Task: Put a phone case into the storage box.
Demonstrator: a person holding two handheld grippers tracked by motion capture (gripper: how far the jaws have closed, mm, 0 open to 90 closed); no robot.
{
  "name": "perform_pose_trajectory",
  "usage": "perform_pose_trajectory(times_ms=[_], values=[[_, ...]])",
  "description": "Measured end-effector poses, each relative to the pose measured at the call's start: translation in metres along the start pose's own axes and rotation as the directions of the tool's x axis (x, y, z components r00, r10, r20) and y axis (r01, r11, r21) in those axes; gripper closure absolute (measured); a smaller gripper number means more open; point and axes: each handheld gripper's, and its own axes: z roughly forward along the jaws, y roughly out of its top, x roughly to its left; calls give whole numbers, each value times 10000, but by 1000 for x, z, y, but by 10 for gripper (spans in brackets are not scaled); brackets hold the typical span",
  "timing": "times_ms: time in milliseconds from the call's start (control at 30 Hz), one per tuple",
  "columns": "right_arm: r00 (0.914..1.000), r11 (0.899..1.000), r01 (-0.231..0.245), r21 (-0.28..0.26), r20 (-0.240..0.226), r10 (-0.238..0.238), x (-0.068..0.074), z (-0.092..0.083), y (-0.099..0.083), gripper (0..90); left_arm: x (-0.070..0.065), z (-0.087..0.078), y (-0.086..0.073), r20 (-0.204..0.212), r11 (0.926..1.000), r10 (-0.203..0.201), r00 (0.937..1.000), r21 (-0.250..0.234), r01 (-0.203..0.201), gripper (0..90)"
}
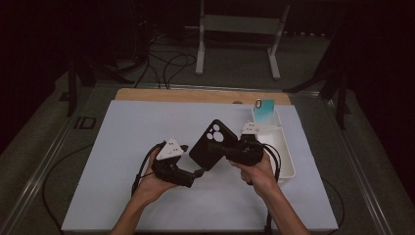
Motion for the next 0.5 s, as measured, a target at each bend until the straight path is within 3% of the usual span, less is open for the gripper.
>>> perform_pose_trajectory(times_ms=[200, 500], values=[[9970, 9983, 560, 159, -538, -550, 7, 5, 0, 864, -1, 1, -1, 745, 9999, -82, 9972, 131, 72, 85], [9880, 9931, 1059, 507, -1185, -993, 15, 13, -1, 864, -4, 4, -2, 1513, 9993, 160, 9884, 298, -207, 148]])
